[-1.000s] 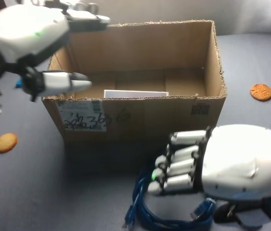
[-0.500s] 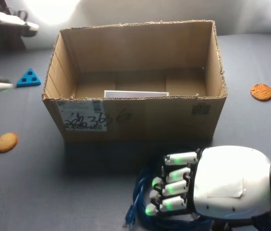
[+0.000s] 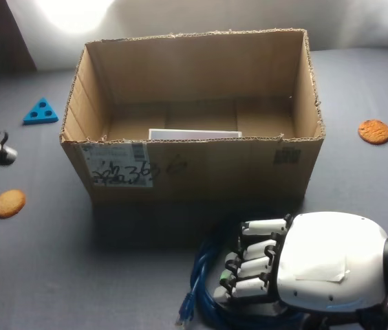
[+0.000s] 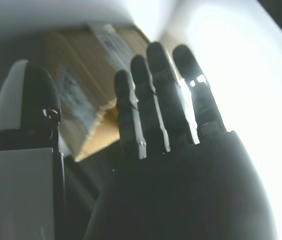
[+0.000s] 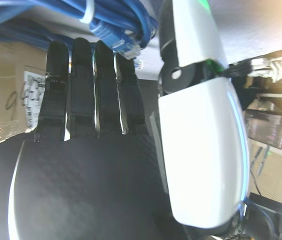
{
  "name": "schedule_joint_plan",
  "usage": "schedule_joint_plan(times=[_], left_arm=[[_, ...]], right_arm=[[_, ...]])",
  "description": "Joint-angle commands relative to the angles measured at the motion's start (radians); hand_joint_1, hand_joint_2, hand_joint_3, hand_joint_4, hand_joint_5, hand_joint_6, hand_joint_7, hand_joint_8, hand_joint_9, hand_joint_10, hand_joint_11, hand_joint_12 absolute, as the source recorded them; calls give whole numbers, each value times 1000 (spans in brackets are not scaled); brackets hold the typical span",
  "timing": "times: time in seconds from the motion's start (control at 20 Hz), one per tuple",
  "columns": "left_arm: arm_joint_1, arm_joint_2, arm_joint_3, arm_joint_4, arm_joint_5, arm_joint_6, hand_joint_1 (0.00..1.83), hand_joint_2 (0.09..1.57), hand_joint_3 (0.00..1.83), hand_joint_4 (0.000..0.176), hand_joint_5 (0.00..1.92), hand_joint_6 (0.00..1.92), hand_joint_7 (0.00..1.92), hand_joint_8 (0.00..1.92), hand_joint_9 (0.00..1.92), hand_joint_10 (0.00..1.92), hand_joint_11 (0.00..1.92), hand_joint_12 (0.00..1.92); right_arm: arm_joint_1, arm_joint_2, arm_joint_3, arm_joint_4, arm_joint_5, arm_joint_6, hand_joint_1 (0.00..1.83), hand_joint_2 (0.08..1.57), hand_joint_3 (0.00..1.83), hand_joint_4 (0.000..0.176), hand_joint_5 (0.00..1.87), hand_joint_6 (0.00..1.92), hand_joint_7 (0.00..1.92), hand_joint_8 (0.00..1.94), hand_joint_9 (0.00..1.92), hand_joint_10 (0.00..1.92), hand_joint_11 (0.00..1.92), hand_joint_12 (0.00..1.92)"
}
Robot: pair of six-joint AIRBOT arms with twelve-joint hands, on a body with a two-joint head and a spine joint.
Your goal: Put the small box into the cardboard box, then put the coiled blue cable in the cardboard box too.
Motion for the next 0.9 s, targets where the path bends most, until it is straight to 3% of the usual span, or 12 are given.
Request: schedule_joint_plan(times=[0.0,0.25,0.6,0.8,0.85], left_arm=[[-2,18,-5,18,-106,-9,1032,1126,2,0,520,19,548,16,539,27,36,1177],[41,23,-37,213,-110,-190,1022,1129,2,0,509,9,531,4,521,15,26,1170],[48,20,-47,666,-199,-563,1032,1128,0,0,510,18,539,20,523,17,25,1170],[19,2,-55,887,-245,-724,1036,1123,0,0,512,12,528,8,521,12,18,1167],[1,-3,-55,932,-245,-754,1009,1150,6,0,497,4,496,1,482,3,3,1135]], right_arm=[[-3,2,-2,12,98,-3,1215,1016,4,0,396,6,423,8,384,26,0,1175],[-11,-10,8,15,98,-4,1225,1022,5,0,423,13,436,8,393,29,0,1192],[-21,-18,7,15,98,-21,1193,1035,6,0,434,10,448,6,415,34,0,1198],[-23,-18,7,15,98,-22,1210,1048,5,0,600,59,637,53,518,80,0,1307],[-22,-18,7,15,99,-23,1212,1058,6,0,665,77,715,70,600,124,5,1450]])
